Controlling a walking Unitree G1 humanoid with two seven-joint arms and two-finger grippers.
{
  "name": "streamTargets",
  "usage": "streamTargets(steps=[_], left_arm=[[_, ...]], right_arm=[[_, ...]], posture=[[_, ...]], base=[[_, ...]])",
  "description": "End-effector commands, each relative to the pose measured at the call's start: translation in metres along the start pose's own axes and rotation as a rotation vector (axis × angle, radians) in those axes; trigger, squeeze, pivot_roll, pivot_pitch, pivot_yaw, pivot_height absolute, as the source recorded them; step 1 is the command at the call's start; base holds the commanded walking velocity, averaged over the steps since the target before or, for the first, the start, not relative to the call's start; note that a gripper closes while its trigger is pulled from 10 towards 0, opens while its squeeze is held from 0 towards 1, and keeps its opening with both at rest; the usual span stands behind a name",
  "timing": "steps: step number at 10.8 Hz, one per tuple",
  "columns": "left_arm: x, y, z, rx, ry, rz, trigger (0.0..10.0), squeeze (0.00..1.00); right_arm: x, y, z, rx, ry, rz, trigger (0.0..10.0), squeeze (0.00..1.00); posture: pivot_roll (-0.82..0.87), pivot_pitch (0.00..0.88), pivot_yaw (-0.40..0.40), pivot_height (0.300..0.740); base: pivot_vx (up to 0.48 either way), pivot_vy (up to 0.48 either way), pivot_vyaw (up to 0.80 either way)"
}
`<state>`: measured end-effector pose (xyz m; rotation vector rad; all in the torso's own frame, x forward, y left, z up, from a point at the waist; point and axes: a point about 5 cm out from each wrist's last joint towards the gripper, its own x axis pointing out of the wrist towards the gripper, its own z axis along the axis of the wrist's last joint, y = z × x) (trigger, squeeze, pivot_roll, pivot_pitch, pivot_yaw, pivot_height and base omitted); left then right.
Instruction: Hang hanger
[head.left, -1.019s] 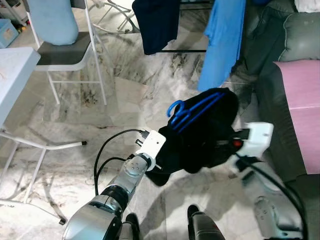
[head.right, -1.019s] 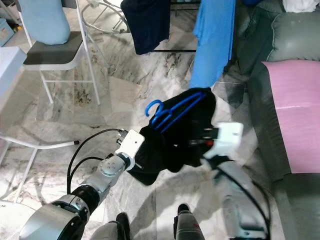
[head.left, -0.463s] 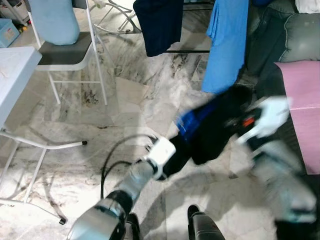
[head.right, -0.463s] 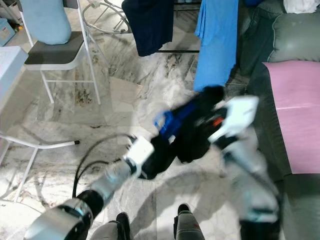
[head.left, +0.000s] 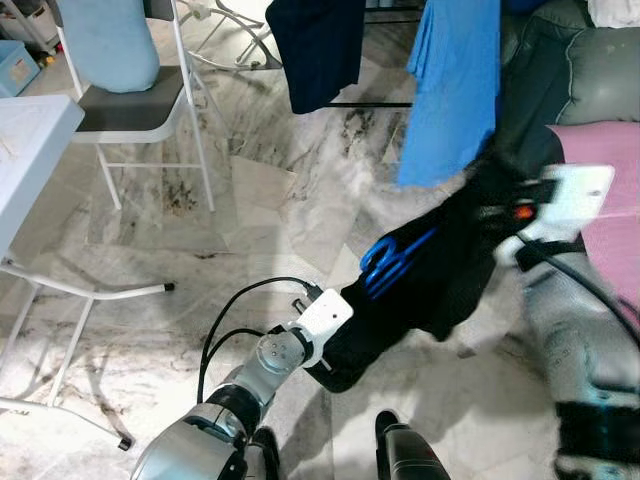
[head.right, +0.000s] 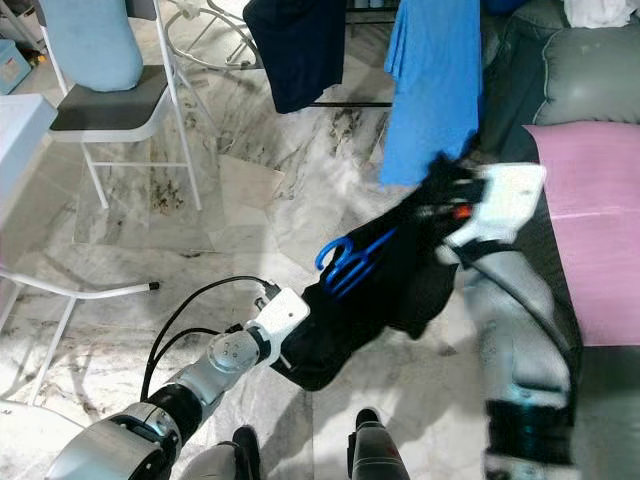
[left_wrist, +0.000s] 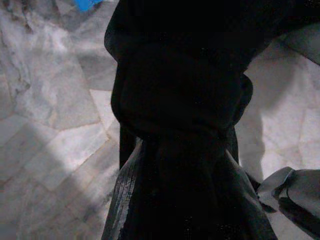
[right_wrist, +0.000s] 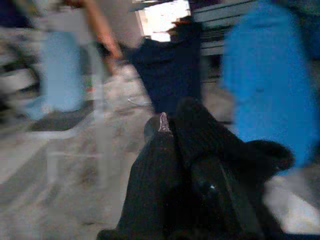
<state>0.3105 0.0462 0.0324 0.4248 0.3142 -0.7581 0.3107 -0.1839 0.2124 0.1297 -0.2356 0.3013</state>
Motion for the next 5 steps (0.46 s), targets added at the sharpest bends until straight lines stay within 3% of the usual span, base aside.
streamTargets(steps=[1, 3, 4, 5], left_arm=[[-0.002, -0.006, -0.013, 0.007, 0.064, -0.015, 0.0, 0.00], [-0.001, -0.005, -0.011, 0.003, 0.072, 0.001, 0.0, 0.00], [0.000, 0.000, -0.009, -0.025, 0.075, 0.049, 0.0, 0.00], [0.000, 0.004, -0.008, -0.038, 0.074, 0.076, 0.0, 0.00]], right_arm=[[-0.006, 0.029, 0.007, 0.023, -0.026, 0.166, 0.0, 0.00], [-0.023, 0.052, 0.001, 0.069, 0.027, 0.317, 0.0, 0.00], [-0.043, 0.062, -0.010, 0.076, 0.103, 0.399, 0.0, 0.00], [-0.053, 0.062, -0.017, 0.084, 0.148, 0.415, 0.0, 0.00]], posture=[[-0.35, 0.240, 0.090, 0.740], [-0.36, 0.243, 0.090, 0.740], [-0.37, 0.245, 0.091, 0.740], [-0.37, 0.247, 0.093, 0.740]], base=[[0.000, 0.000, 0.00], [0.000, 0.000, 0.00], [0.000, 0.000, 0.00], [0.000, 0.000, 0.00]])
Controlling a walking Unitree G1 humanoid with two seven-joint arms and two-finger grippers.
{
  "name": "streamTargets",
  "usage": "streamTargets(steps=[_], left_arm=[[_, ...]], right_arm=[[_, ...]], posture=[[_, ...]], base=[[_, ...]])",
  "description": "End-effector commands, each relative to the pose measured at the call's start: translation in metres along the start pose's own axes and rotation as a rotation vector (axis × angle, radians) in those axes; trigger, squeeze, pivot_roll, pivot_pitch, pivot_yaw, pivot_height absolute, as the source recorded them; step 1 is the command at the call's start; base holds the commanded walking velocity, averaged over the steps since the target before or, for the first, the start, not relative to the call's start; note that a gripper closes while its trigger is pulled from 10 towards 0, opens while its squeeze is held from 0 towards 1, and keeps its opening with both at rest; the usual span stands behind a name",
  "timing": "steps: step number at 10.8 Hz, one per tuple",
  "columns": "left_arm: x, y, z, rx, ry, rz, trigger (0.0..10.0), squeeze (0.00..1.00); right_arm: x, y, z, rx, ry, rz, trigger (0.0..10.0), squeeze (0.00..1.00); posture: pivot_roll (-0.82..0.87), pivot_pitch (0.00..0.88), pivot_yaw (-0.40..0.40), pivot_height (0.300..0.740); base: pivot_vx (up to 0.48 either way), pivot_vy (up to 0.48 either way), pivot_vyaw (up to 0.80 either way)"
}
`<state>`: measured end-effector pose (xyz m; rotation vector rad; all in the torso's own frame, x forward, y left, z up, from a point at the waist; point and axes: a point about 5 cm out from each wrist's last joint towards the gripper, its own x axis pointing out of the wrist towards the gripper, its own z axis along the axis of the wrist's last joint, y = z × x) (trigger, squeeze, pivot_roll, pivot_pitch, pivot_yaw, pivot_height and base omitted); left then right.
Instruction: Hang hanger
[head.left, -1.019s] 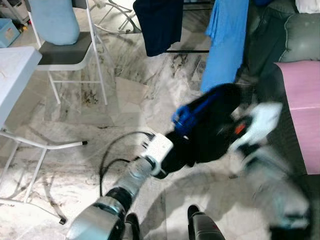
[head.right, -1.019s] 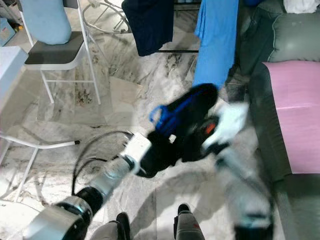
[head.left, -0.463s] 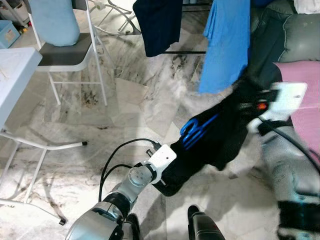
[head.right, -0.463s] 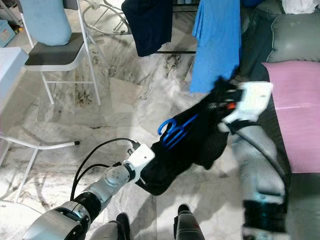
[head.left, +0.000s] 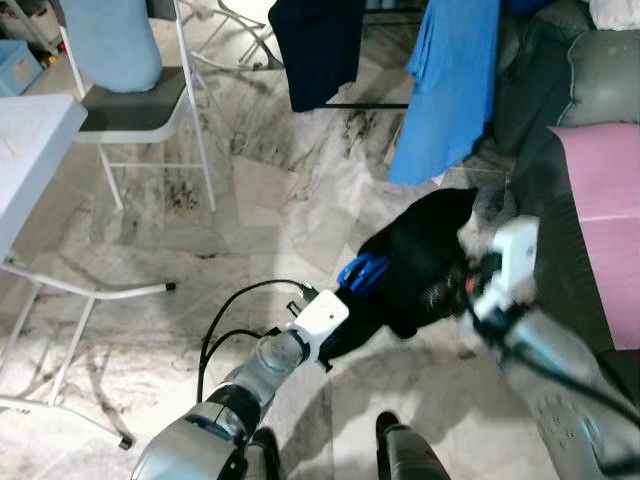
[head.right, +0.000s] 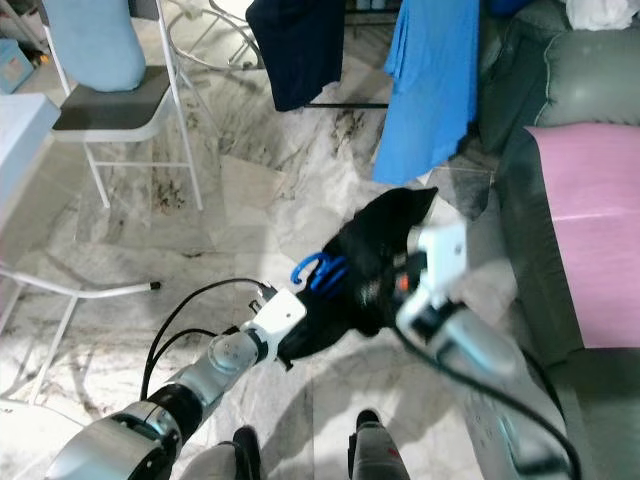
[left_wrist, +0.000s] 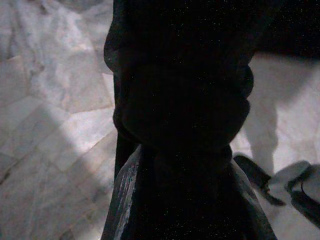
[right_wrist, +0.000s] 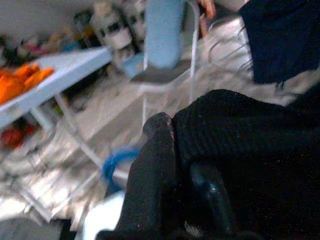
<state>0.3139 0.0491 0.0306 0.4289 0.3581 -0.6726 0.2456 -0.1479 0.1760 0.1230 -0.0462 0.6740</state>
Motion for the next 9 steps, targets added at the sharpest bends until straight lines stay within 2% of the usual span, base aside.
streamTargets(steps=[1, 2, 4, 7, 9], left_arm=[[-0.001, 0.007, -0.002, -0.037, 0.017, 0.041, 0.0, 0.00], [0.000, 0.014, 0.004, -0.075, -0.001, 0.052, 0.0, 0.00], [0.001, 0.020, 0.014, -0.079, -0.026, 0.068, 0.0, 0.00], [0.003, 0.027, 0.024, -0.150, -0.059, 0.088, 0.0, 0.00], [0.004, 0.025, 0.025, -0.157, -0.059, 0.089, 0.0, 0.00]], right_arm=[[-0.005, 0.014, -0.005, 0.019, 0.028, 0.081, 0.0, 0.00], [-0.022, 0.013, -0.037, -0.008, 0.199, 0.072, 0.0, 0.00], [-0.034, 0.000, -0.068, -0.032, 0.339, -0.005, 0.0, 0.00], [-0.052, 0.004, -0.106, 0.052, 0.454, -0.007, 0.0, 0.00], [-0.063, 0.012, -0.131, 0.093, 0.528, 0.003, 0.0, 0.00]], posture=[[-0.37, 0.249, 0.096, 0.740], [-0.37, 0.252, 0.100, 0.740], [-0.37, 0.253, 0.108, 0.740], [-0.36, 0.252, 0.110, 0.740], [-0.36, 0.255, 0.109, 0.740]], base=[[0.000, 0.000, 0.00], [0.000, 0.000, 0.00], [0.000, 0.000, 0.00], [0.000, 0.000, 0.00], [0.000, 0.000, 0.00]])
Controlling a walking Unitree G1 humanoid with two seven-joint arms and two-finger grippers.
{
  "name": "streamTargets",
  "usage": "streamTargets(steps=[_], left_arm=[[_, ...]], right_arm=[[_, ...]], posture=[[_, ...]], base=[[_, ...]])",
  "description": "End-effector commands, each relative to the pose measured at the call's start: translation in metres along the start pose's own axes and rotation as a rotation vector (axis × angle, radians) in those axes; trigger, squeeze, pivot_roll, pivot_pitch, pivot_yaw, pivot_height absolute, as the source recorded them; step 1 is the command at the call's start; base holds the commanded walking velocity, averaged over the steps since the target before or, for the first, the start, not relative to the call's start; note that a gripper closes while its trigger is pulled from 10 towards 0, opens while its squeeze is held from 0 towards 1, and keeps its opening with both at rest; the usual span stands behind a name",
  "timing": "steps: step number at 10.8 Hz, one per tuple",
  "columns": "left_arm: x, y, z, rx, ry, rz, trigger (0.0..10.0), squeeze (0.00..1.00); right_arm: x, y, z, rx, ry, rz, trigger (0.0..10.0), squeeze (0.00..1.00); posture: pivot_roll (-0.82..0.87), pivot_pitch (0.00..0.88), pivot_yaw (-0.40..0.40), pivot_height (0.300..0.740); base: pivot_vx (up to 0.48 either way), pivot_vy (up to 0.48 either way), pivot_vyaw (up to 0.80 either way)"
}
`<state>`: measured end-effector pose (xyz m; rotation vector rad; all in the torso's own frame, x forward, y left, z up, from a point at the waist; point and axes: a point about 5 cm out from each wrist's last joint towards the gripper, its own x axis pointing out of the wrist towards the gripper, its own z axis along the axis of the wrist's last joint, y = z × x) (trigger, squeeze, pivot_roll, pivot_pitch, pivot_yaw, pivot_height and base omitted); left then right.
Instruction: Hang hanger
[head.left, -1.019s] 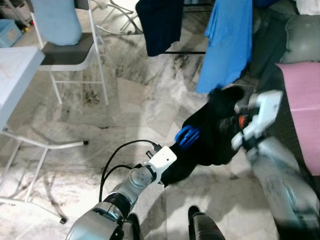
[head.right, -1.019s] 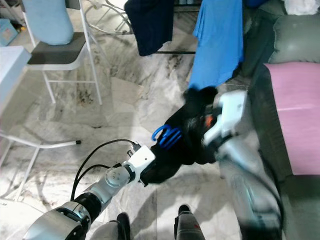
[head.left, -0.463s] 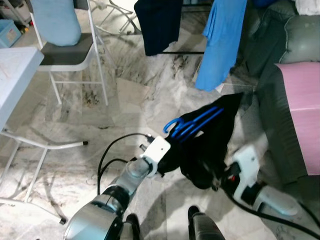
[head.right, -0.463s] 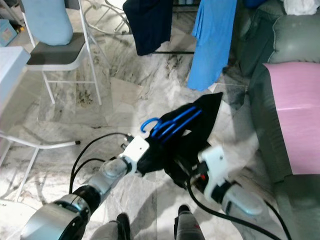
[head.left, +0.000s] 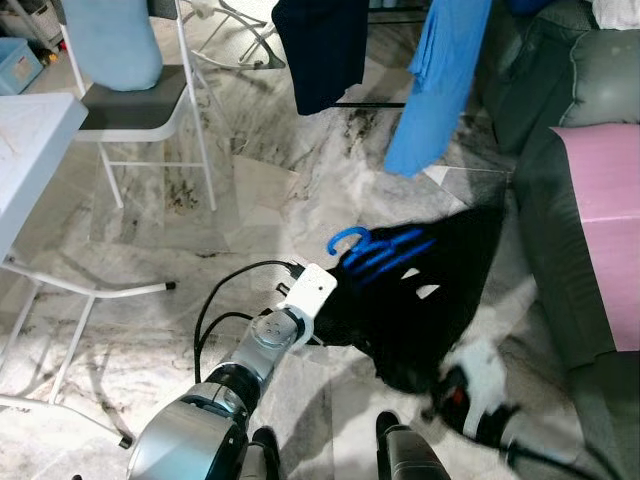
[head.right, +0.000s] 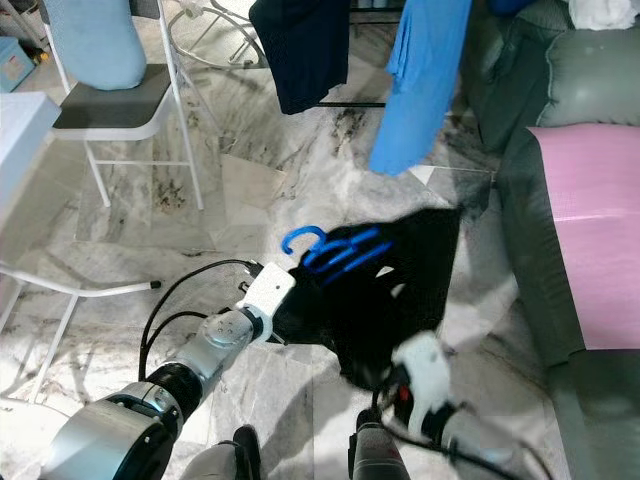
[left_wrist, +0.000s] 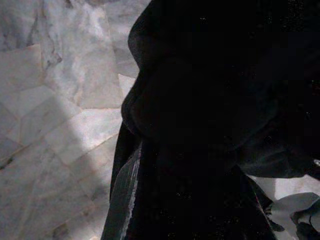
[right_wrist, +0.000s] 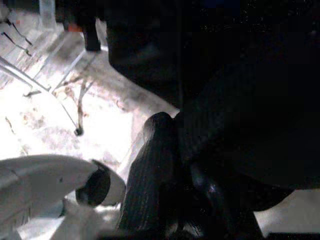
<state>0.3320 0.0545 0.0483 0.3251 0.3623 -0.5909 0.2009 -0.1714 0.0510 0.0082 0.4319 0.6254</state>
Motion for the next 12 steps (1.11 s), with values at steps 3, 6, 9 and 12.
streamTargets(steps=[3, 6, 9, 12], left_arm=[[0.0013, 0.0032, 0.0077, -0.043, -0.034, 0.034, 0.0, 0.00], [0.0013, 0.0032, 0.0077, -0.043, -0.034, 0.034, 0.0, 0.00], [0.0013, 0.0032, 0.0077, -0.043, -0.034, 0.034, 0.0, 0.00], [0.0012, 0.0036, 0.0075, -0.045, -0.032, 0.038, 0.0, 0.00]], right_arm=[[0.0005, 0.0111, -0.0197, 0.035, 0.069, 0.045, 0.0, 0.00], [0.0005, 0.0111, -0.0197, 0.035, 0.069, 0.045, 0.0, 0.00], [0.0005, 0.0111, -0.0197, 0.035, 0.069, 0.045, 0.0, 0.00], [0.0007, 0.0095, -0.0217, 0.048, 0.061, 0.040, 0.0, 0.00]], posture=[[-0.36, 0.257, 0.109, 0.740], [-0.36, 0.257, 0.109, 0.740], [-0.36, 0.257, 0.109, 0.740], [-0.36, 0.257, 0.109, 0.740]], base=[[0.000, 0.000, 0.00], [0.000, 0.000, 0.00], [0.000, 0.000, 0.00], [0.000, 0.000, 0.00]])
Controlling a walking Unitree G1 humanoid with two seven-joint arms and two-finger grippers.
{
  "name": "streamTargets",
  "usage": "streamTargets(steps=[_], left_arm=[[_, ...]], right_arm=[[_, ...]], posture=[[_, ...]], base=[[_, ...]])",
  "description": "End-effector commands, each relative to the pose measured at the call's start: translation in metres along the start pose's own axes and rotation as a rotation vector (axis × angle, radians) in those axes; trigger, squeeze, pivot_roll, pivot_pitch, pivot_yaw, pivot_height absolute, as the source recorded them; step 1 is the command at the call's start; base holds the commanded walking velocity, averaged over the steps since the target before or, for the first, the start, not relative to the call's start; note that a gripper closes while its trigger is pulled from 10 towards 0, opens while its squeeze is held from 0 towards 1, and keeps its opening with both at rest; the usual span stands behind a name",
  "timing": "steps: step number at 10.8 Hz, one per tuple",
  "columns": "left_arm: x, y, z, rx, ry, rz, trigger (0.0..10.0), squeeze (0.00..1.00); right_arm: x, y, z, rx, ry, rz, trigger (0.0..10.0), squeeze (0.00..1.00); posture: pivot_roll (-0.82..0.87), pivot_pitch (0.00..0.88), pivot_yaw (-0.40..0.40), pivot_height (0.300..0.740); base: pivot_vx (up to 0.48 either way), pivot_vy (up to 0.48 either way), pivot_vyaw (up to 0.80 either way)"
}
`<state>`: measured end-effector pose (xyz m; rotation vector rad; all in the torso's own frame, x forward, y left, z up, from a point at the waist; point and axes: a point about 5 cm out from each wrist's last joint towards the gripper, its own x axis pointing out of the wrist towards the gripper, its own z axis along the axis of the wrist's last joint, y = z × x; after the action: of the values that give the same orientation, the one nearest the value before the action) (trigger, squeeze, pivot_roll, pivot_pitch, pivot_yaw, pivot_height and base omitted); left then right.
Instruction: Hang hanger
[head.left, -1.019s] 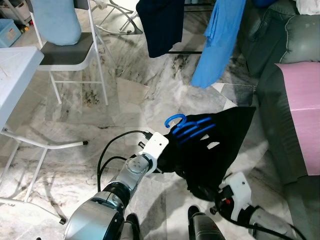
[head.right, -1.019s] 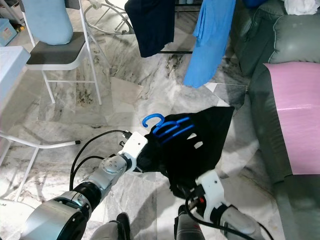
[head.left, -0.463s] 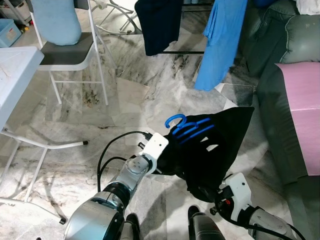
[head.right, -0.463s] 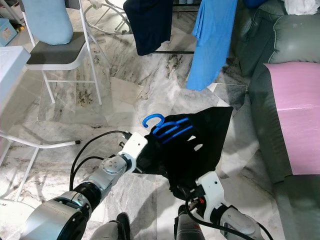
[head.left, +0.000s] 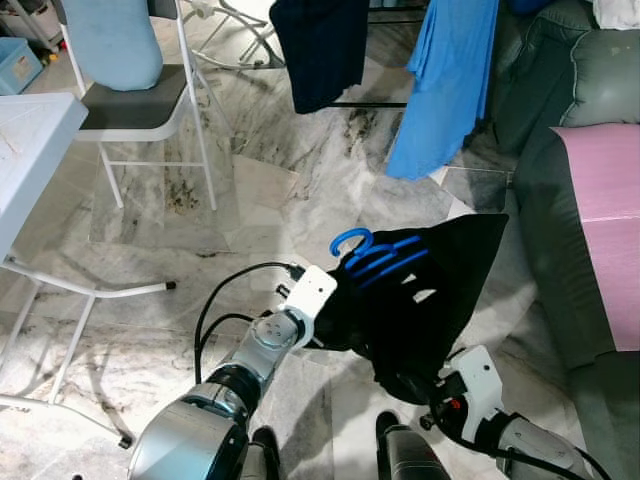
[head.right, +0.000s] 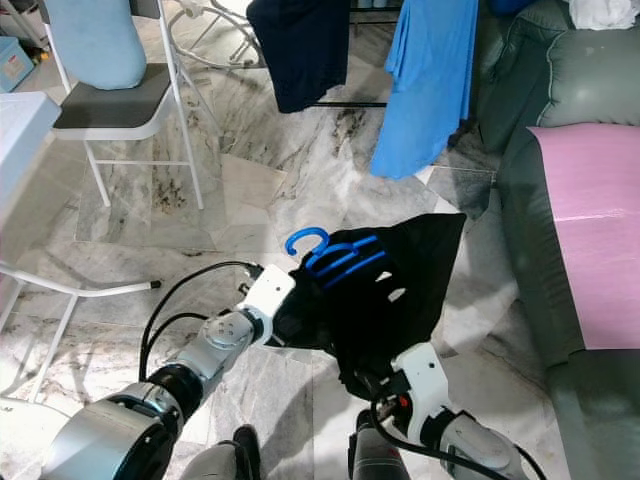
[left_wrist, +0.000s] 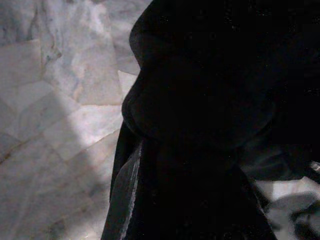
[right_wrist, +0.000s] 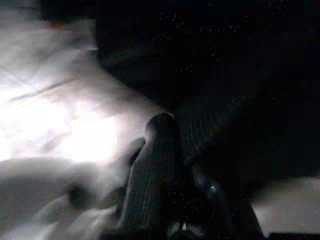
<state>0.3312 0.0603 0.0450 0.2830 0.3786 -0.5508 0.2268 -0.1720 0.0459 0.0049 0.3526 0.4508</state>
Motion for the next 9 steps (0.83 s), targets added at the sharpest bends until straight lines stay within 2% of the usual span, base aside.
streamTargets(steps=[1, 3, 5, 6, 7, 8, 9], left_arm=[[-0.001, 0.003, 0.003, -0.130, -0.075, 0.068, 0.0, 0.00], [-0.004, 0.014, 0.000, -0.163, -0.079, 0.122, 0.0, 0.00], [-0.010, 0.029, -0.009, -0.185, -0.048, 0.194, 0.0, 0.00], [-0.011, 0.031, -0.011, -0.196, -0.038, 0.208, 0.0, 0.00], [-0.011, 0.034, -0.009, -0.204, -0.044, 0.228, 0.0, 0.00], [-0.011, 0.036, -0.007, -0.205, -0.054, 0.226, 0.0, 0.00], [-0.012, 0.038, -0.009, -0.201, -0.055, 0.233, 0.0, 0.00]], right_arm=[[0.020, -0.016, 0.024, -0.051, -0.142, -0.244, 0.0, 0.00], [0.031, -0.012, 0.028, -0.057, -0.146, -0.235, 0.0, 0.00], [0.048, 0.005, 0.026, -0.103, -0.158, -0.164, 0.0, 0.00], [0.049, 0.011, 0.023, -0.105, -0.148, -0.129, 0.0, 0.00], [0.049, 0.025, 0.009, -0.138, -0.081, -0.017, 0.0, 0.00], [0.048, 0.032, 0.000, -0.140, -0.050, 0.031, 2.1, 0.00], [0.049, 0.033, -0.007, -0.124, -0.037, 0.029, 10.0, 0.93]], posture=[[-0.34, 0.251, 0.101, 0.740], [-0.32, 0.246, 0.099, 0.740], [-0.31, 0.245, 0.093, 0.740], [-0.30, 0.246, 0.085, 0.740], [-0.29, 0.244, 0.081, 0.740], [-0.28, 0.243, 0.079, 0.740], [-0.28, 0.239, 0.085, 0.740]], base=[[0.000, 0.000, 0.00], [0.000, 0.000, 0.00], [0.000, 0.000, 0.00], [0.000, 0.000, 0.00], [0.000, 0.000, 0.00], [0.000, 0.000, 0.00], [0.000, 0.000, 0.00]])
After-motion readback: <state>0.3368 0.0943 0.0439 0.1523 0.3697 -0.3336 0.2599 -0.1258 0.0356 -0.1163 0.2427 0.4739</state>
